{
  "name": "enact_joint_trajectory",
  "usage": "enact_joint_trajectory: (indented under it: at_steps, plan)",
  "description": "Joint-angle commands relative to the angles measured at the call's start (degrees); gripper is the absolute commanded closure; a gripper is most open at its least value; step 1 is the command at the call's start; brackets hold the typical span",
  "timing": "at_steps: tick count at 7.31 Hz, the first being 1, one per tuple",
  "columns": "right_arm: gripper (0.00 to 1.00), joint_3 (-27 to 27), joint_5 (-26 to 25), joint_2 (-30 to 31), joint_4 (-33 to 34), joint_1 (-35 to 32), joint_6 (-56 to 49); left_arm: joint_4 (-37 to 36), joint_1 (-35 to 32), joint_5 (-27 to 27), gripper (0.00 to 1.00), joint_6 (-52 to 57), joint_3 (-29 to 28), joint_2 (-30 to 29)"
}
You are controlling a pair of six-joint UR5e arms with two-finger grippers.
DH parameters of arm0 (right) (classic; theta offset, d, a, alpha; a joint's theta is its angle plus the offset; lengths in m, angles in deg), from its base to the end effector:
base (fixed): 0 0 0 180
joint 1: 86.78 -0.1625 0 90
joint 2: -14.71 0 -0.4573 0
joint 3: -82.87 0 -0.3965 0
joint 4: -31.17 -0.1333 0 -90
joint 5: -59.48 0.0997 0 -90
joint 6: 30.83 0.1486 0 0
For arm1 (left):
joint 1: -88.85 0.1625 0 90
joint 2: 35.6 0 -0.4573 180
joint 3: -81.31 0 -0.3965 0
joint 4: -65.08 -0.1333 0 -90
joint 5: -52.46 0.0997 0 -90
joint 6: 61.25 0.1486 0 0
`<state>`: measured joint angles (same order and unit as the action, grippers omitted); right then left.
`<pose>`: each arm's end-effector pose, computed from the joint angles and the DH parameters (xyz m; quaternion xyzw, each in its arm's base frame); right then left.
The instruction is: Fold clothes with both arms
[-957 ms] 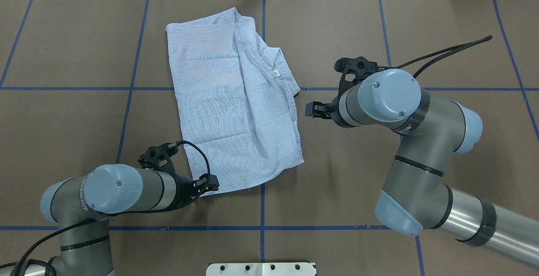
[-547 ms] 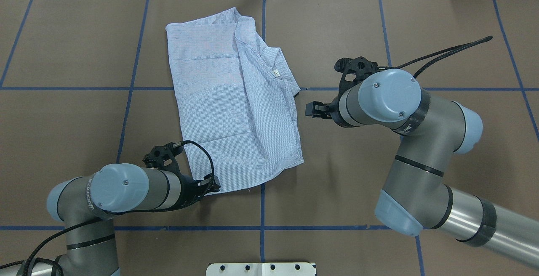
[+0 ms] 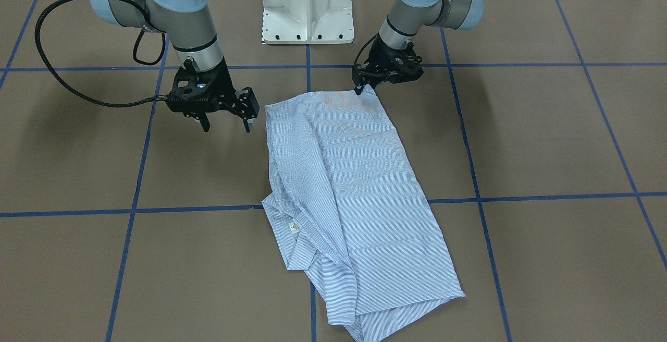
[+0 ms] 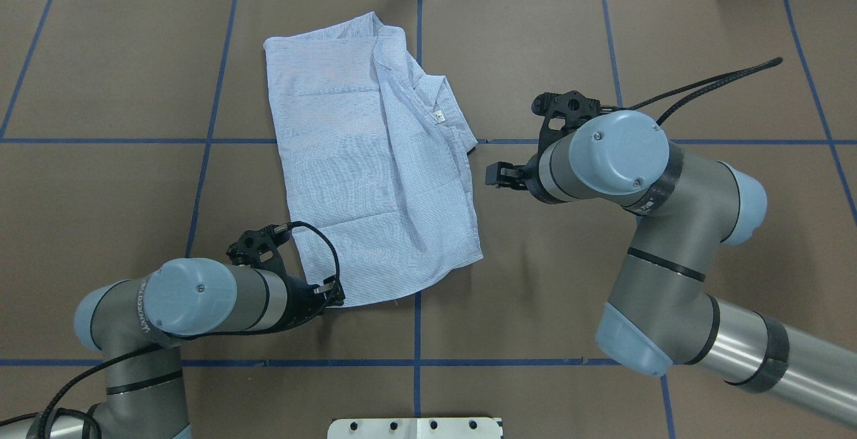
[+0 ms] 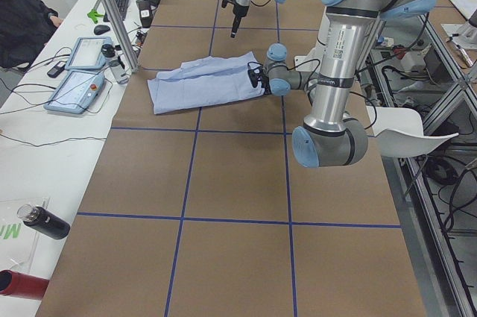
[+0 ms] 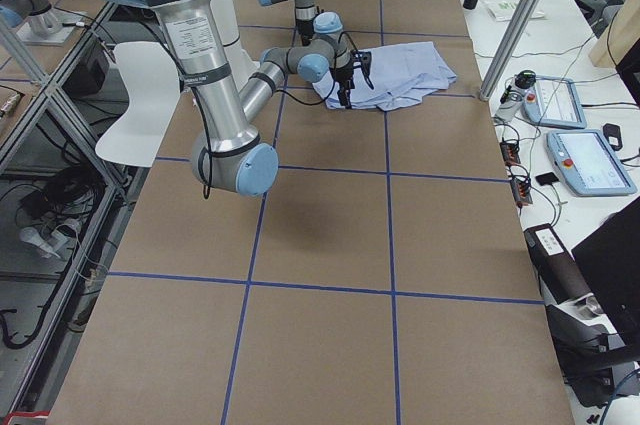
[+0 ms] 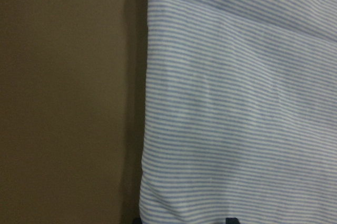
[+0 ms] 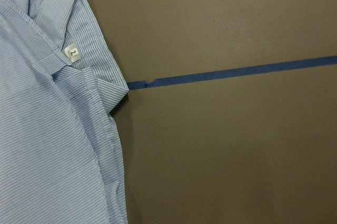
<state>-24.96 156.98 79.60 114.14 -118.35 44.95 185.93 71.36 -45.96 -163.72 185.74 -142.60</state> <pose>-0.5038 -0.4432 0.3249 0.1094 -0.4113 0.1091 0.8983 0.5850 -0.3013 0.3732 -0.0402 0.5180 -0.1840 0.8344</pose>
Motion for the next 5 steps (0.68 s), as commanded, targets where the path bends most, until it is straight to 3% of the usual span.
enact_joint_trajectory:
  at_steps: [1,4,5]
  plan:
    - [0.00,0.77,-0.99,-0.02,0.00,1.16,2.33,-0.09,-0.44,-0.20,1.00,0.34,0.41,0.04]
    - [0.06,3.32,-1.26,-3.87,4.90,3.97,16.99,-0.09,-0.44,-0.37,1.00,0.35,0.77,-0.05]
    - [0.11,6.37,-3.00,-6.68,4.31,4.76,20.42,-0.09,-0.44,-0.37,1.00,0.35,0.86,-0.05]
